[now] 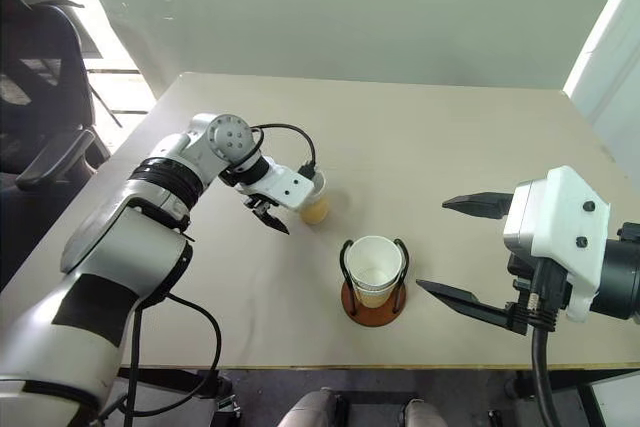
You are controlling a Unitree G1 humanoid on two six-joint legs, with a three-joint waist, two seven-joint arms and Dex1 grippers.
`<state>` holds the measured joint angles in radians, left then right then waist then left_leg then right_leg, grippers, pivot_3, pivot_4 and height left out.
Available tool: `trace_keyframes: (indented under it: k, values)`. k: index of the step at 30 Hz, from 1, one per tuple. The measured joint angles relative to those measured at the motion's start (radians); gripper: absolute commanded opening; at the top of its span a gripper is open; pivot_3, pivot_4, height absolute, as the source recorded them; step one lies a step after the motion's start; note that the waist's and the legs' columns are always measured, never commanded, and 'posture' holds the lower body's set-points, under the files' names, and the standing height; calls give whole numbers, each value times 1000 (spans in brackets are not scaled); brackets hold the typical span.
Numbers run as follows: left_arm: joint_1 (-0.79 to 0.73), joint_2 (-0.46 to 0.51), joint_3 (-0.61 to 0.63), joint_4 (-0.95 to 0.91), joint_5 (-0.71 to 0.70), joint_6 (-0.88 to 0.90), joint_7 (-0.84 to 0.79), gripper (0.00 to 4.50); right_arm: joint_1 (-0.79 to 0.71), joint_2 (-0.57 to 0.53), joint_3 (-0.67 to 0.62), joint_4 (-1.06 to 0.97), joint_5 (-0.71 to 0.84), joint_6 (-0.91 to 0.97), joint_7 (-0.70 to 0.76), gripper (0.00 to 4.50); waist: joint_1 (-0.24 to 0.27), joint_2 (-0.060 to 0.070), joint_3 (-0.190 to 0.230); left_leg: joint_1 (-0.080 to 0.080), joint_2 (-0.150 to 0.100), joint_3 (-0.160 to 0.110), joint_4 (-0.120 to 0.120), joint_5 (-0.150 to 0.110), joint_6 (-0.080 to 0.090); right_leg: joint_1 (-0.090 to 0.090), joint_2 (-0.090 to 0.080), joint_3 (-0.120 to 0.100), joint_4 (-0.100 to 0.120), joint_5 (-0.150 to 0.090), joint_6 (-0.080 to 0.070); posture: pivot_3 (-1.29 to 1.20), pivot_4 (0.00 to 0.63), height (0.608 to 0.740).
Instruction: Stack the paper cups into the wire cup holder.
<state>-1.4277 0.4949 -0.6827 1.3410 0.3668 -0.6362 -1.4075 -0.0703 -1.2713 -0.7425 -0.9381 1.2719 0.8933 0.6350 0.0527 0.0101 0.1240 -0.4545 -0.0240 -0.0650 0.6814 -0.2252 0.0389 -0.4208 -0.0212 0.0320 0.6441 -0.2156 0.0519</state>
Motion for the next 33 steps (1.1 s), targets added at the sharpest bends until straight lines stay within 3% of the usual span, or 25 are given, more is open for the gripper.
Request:
trace_keyframes:
  k: [2,9,14,20,24,27,33]
  values:
    - [4,-3,-3,1,48,-18,53,2507,8,0,-9,-5,4,8,-4,4500,0,0,0,0,0,0,0,0,0,0,0,0,0,0,0,0,150,740]
    - [4,-2,-7,20,162,-44,165,99,22,0,-45,-8,28,22,-18,4500,-1,0,0,0,0,0,0,1,0,0,0,0,0,1,0,0,150,740]
    - [-10,-3,47,28,158,-45,129,39,27,0,-60,-7,29,25,-15,4500,-2,0,0,-1,-1,1,0,1,1,-1,1,0,0,1,0,0,150,740]
    - [-132,-3,218,31,12,-21,-137,39,36,0,-83,-1,26,26,22,4500,1,0,0,-2,-2,-2,-1,0,2,-1,0,1,-2,0,1,0,150,740]
    - [-192,-12,228,44,-85,18,-165,39,66,4,-126,2,5,37,51,4500,-2,0,0,-1,-2,-1,-1,-1,2,-1,-1,1,-1,-2,1,0,150,740]
    - [-239,-19,136,10,-251,63,-168,39,88,11,-170,2,-13,53,65,4500,0,1,1,-2,-2,-1,-1,-2,1,-1,0,1,-1,-1,1,0,150,740]
    - [-290,90,-287,-380,-865,214,-171,39,99,13,-204,-2,-22,55,72,4500,-1,2,0,-1,2,3,0,-4,-7,-1,-1,2,0,-1,2,0,150,740]
